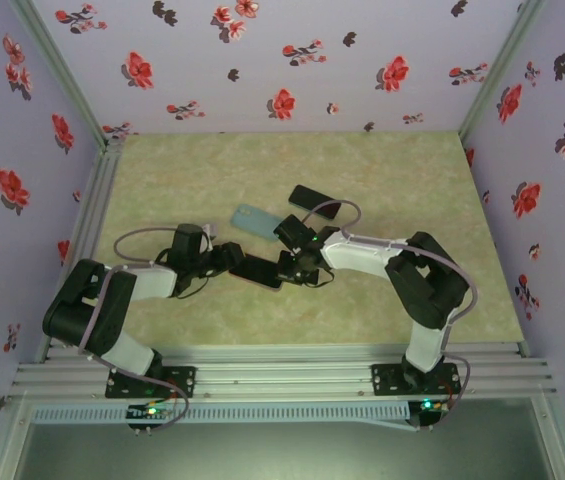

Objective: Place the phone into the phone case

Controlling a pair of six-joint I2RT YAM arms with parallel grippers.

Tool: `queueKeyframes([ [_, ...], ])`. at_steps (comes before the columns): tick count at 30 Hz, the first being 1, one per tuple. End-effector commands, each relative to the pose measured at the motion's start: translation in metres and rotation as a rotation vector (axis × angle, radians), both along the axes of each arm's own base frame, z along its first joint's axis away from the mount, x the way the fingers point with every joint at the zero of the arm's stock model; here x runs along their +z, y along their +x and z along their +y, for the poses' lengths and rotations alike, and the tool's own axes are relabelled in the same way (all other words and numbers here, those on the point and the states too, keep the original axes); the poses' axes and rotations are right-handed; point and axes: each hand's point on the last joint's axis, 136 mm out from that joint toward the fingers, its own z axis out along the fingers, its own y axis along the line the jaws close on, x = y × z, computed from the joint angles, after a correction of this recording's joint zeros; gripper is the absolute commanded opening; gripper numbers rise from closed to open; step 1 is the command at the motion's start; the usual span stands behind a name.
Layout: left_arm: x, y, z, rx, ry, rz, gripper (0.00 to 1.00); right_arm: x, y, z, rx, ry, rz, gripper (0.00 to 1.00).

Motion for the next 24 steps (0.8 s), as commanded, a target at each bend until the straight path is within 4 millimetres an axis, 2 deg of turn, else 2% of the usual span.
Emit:
queueKeyframes([
  [1, -0.003, -0.006, -0.006, -0.035, -0.022, 0.003, 0.54, 0.001, 0.020, 0.031, 0.025, 0.087, -0.074, 0.05],
  [13, -0.002, -0.009, -0.004, -0.028, -0.024, 0.000, 0.55, 0.001, 0.018, 0.036, 0.035, 0.099, -0.078, 0.06],
  [24, 0.002, -0.008, 0.006, 0.000, 0.008, -0.010, 0.55, -0.004, 0.007, -0.003, 0.026, -0.029, -0.077, 0.11],
])
